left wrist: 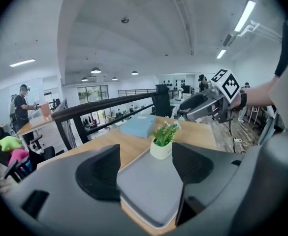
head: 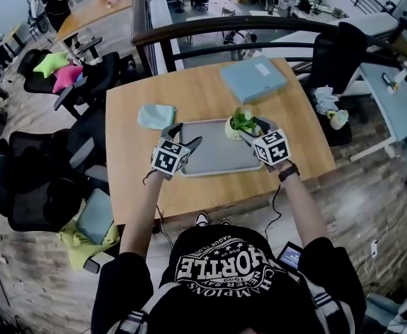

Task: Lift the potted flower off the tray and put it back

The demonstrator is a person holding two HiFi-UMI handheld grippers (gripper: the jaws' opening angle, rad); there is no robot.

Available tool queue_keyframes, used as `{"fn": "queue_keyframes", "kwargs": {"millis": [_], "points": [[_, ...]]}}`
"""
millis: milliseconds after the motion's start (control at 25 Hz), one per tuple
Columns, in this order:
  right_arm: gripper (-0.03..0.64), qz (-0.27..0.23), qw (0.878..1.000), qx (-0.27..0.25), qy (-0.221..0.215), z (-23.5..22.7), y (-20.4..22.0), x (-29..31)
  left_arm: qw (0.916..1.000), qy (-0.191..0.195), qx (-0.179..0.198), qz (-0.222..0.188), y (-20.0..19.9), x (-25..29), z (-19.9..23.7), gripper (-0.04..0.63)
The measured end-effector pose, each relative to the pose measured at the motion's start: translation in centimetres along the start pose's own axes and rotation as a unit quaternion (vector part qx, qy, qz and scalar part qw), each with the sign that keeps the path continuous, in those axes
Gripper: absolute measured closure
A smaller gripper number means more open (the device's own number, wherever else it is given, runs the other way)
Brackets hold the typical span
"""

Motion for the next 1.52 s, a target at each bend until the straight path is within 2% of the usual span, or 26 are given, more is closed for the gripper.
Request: {"fn": "queue_keyframes", "kwargs": {"millis": [240,400,560,760,1200,1520], "points": [[0.311,-0.03,0.999,-0.011,0.002,1.3,-2.3,0.2,0.9973,-0.059,-0.03,-0.032,-1.5,-1.7,1.4,0.266],[0.324,-0.05,0.999,0.011,0.001,2.3,-3.7,0.2,0.9932,-0.085,-0.063,-0.049,-1.6,-2.7,1.4,0.278],[0.33,-0.069,0.997,0.026,0.002,3.2,-4.4,-0.1,0.9908,-0.102,-0.069,-0.056,-1.7,-3.4,1.0,0.282],[0.345,-0.091,0.995,0.031,0.018,4.0,-5.1,-0.8,0.9836,-0.141,-0.084,-0.075,-2.3,-4.9,1.2,0.291],[0.371,-0.13,0.989,0.054,0.047,5.3,-4.7,-3.3,0.9725,-0.195,-0.086,-0.093,-3.6,-6.8,-0.2,0.314],[0.405,-0.155,0.984,0.07,0.055,6.2,-4.1,-5.7,0.9705,-0.215,-0.066,-0.087,-3.9,-7.5,-2.6,0.342]]}}
Point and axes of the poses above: the fingertips, and each gripper's own axes: x forward along the fingers, z to its left, y out of its underside, the point moved 10 cm from there along -x, backward along the fingers, and after that the axes turned 13 degrees about x, right-handed, at the moved point
